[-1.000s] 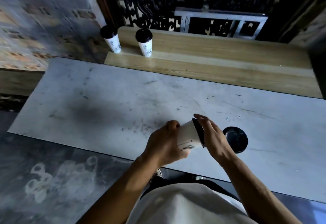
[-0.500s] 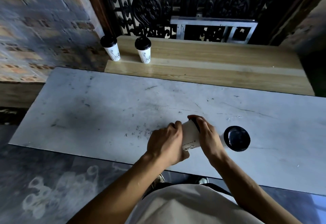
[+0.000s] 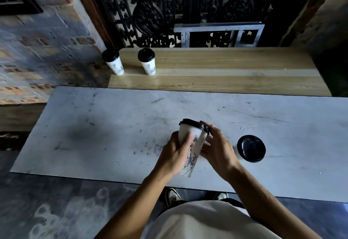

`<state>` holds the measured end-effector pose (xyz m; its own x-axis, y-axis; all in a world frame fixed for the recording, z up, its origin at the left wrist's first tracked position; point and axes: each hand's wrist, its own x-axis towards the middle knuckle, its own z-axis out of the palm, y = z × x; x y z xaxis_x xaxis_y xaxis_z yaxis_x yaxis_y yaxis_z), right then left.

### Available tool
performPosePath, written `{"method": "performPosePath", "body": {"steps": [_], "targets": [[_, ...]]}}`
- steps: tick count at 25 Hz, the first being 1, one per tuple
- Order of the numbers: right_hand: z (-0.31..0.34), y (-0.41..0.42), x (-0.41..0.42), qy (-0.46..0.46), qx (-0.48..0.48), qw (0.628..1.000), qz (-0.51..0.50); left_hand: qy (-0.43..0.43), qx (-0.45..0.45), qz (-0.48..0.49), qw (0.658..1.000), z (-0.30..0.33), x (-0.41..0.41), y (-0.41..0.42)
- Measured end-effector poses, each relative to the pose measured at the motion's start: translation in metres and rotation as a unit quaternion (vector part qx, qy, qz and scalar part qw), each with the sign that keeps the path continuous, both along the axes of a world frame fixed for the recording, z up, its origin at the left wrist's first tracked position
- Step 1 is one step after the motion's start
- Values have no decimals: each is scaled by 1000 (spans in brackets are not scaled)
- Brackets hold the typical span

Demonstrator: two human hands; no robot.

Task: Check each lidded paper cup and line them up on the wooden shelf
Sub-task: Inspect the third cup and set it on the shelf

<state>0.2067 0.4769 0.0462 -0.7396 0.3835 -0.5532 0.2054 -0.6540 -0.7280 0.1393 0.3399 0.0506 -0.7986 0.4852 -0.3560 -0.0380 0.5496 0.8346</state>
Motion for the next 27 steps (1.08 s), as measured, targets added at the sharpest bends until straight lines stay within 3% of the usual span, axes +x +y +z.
{"method": "performPosePath", "body": {"steps": [5, 13, 18, 23, 27], "targets": [[-8, -4, 6, 9, -9, 998, 64, -105, 75, 81, 988, -4, 9, 9], [-19, 0, 7, 23, 33, 995, 88, -149, 67, 91, 982, -7, 7, 10], [-18, 12, 10, 24, 43, 995, 84, -37, 25, 83, 996, -1, 2, 6], [-18, 16, 17, -11, 88, 991, 99, 107, 148, 143, 973, -1, 4, -2], [-15, 17, 18, -7, 81, 993, 91, 111, 160, 92, 976, 1, 9, -1]]}}
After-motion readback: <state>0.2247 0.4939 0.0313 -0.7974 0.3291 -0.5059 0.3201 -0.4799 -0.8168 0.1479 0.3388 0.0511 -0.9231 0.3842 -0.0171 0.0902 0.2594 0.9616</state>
